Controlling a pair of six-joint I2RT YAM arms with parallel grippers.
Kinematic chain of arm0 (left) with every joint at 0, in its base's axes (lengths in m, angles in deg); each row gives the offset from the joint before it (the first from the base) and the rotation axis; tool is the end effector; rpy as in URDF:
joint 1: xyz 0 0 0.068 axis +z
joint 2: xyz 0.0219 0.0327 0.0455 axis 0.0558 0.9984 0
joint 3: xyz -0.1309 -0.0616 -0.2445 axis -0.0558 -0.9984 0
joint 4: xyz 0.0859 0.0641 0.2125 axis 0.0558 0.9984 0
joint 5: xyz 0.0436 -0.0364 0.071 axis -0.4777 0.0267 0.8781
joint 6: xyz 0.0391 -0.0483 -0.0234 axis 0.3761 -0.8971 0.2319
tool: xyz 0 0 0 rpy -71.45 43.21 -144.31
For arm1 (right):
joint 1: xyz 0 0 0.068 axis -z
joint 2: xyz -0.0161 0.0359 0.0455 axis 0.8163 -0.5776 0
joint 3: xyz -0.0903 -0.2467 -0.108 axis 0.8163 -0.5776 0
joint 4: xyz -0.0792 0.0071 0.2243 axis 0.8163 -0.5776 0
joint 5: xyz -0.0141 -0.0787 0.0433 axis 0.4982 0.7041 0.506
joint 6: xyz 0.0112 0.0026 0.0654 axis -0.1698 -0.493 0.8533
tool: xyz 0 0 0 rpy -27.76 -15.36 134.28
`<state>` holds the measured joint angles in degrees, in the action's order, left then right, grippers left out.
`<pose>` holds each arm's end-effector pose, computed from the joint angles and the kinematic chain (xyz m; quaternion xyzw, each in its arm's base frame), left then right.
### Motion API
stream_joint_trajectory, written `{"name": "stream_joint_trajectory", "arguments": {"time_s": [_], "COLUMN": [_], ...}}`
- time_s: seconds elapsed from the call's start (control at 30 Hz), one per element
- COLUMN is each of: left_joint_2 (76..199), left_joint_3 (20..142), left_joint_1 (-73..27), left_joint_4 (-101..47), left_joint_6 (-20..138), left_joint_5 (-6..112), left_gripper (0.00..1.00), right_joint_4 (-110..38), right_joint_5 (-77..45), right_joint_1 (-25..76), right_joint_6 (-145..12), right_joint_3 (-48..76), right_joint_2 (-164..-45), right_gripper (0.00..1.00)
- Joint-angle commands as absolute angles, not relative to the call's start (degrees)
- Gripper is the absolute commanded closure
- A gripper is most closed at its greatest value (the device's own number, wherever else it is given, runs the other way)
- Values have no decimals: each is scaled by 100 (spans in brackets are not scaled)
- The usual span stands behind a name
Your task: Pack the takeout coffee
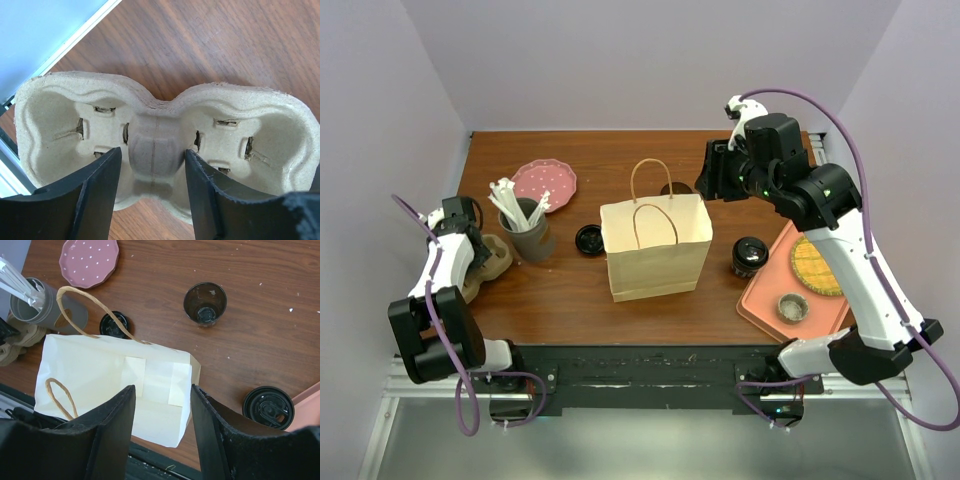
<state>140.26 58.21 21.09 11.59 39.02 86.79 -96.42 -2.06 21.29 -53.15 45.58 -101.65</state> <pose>0.2163 0.0938 0.2208 -0.4431 0.8437 0.1909 0.2352 0.2004 0.1252 0.4749 -0.0732 0.8710 0.1753 0.4530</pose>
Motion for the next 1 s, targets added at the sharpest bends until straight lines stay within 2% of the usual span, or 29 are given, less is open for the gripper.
{"name": "stream_joint_trajectory", "arguments": {"time_s": [0.0,0.3,0.47,0.6,0.7,0.9,0.97], "left_joint_2": [13862,13748,13563,13519,13510,13432,13370], "left_joint_3": [5912,6245,6141,6070,5948,5789,5745], "left_joint_1": [2139,2130,2139,2130,2130,2139,2130], "left_joint_4": [850,1113,1140,1122,1043,955,938], "left_joint_6": [4051,4112,4024,4129,4174,4174,4174], "left_joint_5": [8817,8826,8641,8650,8773,8553,8483], "left_gripper": [46,57,58,55,49,47,42], "right_joint_4": [-9629,-9664,-9849,-9884,-9867,-9893,-9893], "right_joint_5": [-305,-348,-340,-392,-436,-428,-384], "right_joint_1": [2114,2105,2114,2114,2105,2088,2088], "right_joint_6": [-5228,-5131,-5175,-5079,-4991,-4894,-4894], "right_joint_3": [4616,4572,4730,4748,4722,4695,4660], "right_joint_2": [-9979,-9971,-10076,-10076,-10059,-10006,-9962], "right_gripper": [48,49,49,49,49,49,49]}}
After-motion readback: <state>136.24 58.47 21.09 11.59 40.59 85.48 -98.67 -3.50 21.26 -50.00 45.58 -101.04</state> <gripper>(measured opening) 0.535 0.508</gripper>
